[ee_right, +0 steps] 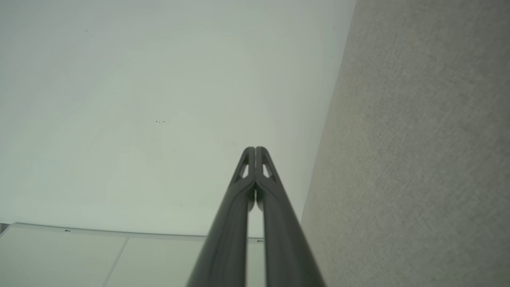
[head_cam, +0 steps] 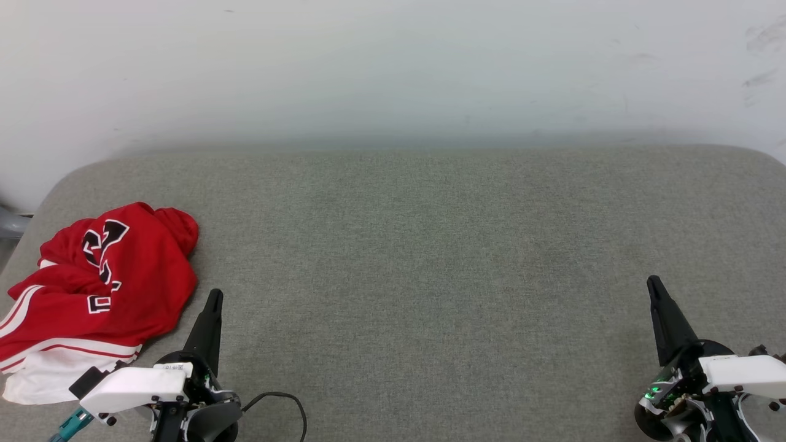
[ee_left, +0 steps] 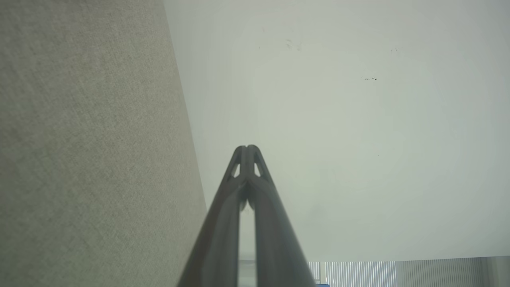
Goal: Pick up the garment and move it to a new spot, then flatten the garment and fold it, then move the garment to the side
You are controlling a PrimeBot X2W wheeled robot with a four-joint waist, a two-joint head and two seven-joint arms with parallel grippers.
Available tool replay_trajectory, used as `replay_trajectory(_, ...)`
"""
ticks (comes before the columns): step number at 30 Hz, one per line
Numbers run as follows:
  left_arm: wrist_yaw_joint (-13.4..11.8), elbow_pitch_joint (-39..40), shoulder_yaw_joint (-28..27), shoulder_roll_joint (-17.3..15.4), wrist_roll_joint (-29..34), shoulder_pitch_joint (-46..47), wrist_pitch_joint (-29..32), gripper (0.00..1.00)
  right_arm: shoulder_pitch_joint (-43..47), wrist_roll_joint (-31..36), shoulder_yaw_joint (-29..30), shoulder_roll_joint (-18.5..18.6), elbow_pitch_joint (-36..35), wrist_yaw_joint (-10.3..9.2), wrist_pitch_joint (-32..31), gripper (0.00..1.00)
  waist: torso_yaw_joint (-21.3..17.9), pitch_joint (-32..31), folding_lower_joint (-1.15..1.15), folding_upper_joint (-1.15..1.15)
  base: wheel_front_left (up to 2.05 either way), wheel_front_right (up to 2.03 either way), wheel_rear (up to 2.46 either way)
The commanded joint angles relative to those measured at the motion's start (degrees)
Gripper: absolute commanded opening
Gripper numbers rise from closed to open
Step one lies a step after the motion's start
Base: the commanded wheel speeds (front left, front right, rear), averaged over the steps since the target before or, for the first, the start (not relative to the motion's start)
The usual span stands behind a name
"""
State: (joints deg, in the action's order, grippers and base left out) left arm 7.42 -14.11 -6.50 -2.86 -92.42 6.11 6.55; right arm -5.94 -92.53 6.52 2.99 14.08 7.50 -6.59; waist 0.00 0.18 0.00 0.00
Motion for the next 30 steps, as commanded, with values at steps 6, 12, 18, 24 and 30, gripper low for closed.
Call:
replay_trajectory(6, 0.0, -0.2, 0.0, 0.0, 0.0, -0.1, 0.0, 1.00, 0.1, 0.0, 0.0, 0.0, 0.2, 0.00, 0.0, 1.00, 0.0, 0.0, 0.00, 0.00, 0.00, 0.00, 0.00)
replay_trajectory(12, 0.0, -1.1, 0.7, 0.1, 0.3, -1.3, -1.1, 1.00, 1.7, 0.7, 0.1, 0.0, 1.2, -0.01, 1.0, 1.00, 0.0, 0.0, 0.00, 0.00, 0.00, 0.00, 0.00)
replay_trajectory(18, -0.2, -0.1, 0.3, 0.1, 7.2, -1.2, -3.4, 1.00, 2.3, 8.1, 1.2, 0.0, -0.7, -0.01, 3.3, 1.00, 0.0, 0.1, 0.00, 0.00, 0.00, 0.00, 0.00)
replay_trajectory(24, -1.1, 1.3, 0.1, 0.1, 12.9, -1.0, -4.7, 1.00, 2.5, 13.9, 1.8, 0.0, -2.7, -0.01, 4.6, 1.00, 0.0, 0.2, 0.00, 0.00, 0.00, 0.00, 0.00)
replay_trajectory(30, -3.0, 3.3, 0.6, 0.1, 19.9, -1.1, -6.2, 1.00, 3.0, 21.8, 1.5, 0.0, -5.3, -0.01, 6.1, 1.00, 0.0, 0.3, 0.00, 0.00, 0.00, 0.00, 0.00)
